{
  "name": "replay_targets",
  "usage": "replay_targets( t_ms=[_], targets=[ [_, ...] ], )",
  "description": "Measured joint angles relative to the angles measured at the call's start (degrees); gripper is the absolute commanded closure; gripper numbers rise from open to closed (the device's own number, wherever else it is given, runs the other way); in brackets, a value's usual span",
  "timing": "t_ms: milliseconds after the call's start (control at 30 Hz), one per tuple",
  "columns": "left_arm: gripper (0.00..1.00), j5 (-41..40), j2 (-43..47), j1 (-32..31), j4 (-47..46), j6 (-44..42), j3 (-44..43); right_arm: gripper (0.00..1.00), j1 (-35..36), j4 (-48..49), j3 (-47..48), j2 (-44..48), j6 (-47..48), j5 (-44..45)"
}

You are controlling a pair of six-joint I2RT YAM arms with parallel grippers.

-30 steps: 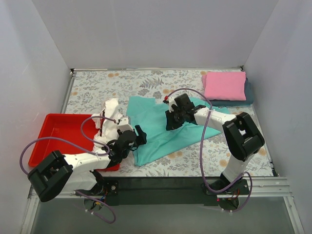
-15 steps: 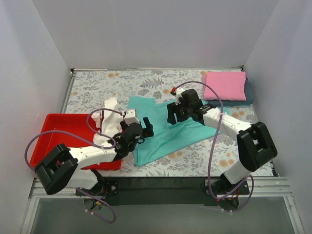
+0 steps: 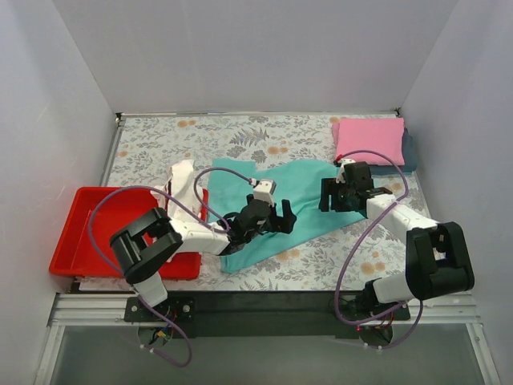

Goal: Fold and stack the t-shirts
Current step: Fold the tshirt

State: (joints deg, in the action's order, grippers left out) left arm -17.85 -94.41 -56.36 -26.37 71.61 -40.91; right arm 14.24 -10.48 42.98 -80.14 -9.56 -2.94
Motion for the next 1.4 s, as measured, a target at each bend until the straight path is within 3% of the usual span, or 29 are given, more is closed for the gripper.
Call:
replay_targets(
  t_ms=[233, 633, 1167, 1300, 1400],
  targets=[
    [0.16, 7.4, -9.3, -0.5, -3.8, -1.3, -3.1, 0.39, 0.0, 0.5, -2.7, -1.9, -2.8, -0.4],
    [0.16, 8.9, -8.3, -0.5, -8.0, -1.5, 0.9, 0.44, 0.1, 2.6, -3.7, -3.1, -7.7, -6.9],
    [0.15, 9.7, -2.1, -0.5, -6.5, 0.3, 7.2, 0.41, 3.0, -24.9, -6.8, 7.7, -12.6, -8.0],
    [0.15, 9.2, 1.1, -0.5, -4.8, 0.6, 9.5, 0.39, 3.1, -31.6, -0.7, 7.6, -11.6, -2.6],
    [0.14, 8.0, 2.8, -0.5, -0.9, -0.4, 8.9, 0.38, 2.8, -30.5, 6.7, 6.5, -10.1, 3.7]
  ],
)
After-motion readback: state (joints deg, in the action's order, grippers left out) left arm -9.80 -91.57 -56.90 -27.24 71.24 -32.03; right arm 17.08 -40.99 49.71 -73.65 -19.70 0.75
